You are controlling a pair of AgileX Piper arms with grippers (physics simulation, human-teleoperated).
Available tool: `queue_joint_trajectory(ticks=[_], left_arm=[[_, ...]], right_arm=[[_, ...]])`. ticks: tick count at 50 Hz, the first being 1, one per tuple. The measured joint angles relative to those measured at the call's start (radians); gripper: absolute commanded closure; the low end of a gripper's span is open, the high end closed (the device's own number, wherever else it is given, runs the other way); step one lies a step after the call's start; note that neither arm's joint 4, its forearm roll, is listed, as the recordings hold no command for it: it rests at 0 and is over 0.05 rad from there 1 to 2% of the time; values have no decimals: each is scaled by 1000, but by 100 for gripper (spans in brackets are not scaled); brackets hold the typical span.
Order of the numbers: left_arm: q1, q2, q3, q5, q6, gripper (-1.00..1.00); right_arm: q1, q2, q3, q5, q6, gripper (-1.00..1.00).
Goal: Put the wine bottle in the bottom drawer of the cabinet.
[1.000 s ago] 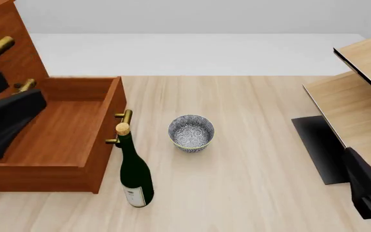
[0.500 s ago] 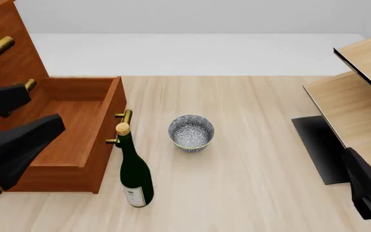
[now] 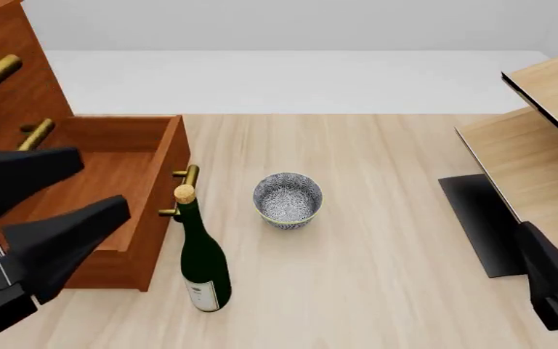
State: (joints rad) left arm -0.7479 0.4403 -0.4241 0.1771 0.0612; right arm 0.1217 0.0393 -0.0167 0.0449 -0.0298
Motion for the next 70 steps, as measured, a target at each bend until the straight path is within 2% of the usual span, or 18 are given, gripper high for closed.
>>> queue_joint_trajectory(ticks=[28,70], left_arm=[[-43,54,31,-48,-53,-100],[-49,249,73,-238,-20,-100]], right_arm=[[-2,-11,-1,13,0,-100],[-11,-25,3,27,2,-100]])
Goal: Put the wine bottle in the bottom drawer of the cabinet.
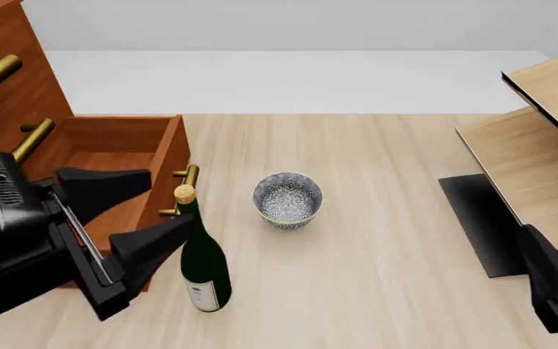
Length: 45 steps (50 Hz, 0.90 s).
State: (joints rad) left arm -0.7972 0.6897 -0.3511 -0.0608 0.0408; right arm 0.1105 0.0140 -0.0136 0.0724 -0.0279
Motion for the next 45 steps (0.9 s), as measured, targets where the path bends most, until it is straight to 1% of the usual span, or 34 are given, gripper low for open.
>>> queue_joint_trajectory(ticks=[19,45], left_arm=[[29,74,25,-74,4,-100],[47,223,67,-220,-7,-100]], right_arm=[[-2,0,2,1,0,-100],[-6,-6,7,10,0,-100]])
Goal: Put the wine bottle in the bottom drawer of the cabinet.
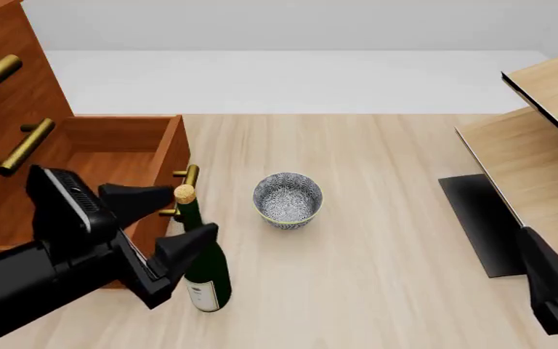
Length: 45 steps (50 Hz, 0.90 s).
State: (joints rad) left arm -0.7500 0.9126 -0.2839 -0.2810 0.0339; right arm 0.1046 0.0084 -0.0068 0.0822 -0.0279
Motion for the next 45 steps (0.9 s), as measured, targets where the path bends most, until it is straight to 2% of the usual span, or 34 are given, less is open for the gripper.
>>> queue_joint_trajectory(ticks=[14,15,32,45], left_arm=[[11,32,11,-36,0,-100],[12,32,11,-37,0,100],[24,20,8,-19,-12,100],[10,-27,-13,48,-30,100]], right_arm=[[-2,5,3,-3,0,-100],[-2,5,3,-3,0,-100],[-1,10,3,-9,-2,-100],[0,8,2,-8,-3,-100]])
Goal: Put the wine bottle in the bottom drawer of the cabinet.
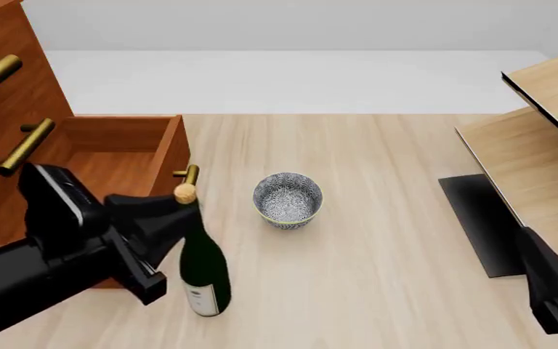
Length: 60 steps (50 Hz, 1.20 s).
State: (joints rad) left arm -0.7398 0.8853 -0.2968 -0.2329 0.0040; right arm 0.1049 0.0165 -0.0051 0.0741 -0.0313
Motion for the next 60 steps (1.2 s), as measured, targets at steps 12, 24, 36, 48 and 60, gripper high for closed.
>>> queue_joint_trajectory(ticks=[12,24,36,48,60], left_arm=[[-12,-101,-53,131,38,100],[-24,-203,-141,301,86,100],[-8,-274,-236,448,119,100],[42,-310,-335,566,121,100],[101,-315,-440,673,122,100]], right_arm=[[2,-2,-4,3,-3,-100],[7,-1,-7,3,-6,-100],[11,2,-9,1,-8,-100],[15,5,-9,-3,-9,-100],[22,24,-6,-24,-8,-100]])
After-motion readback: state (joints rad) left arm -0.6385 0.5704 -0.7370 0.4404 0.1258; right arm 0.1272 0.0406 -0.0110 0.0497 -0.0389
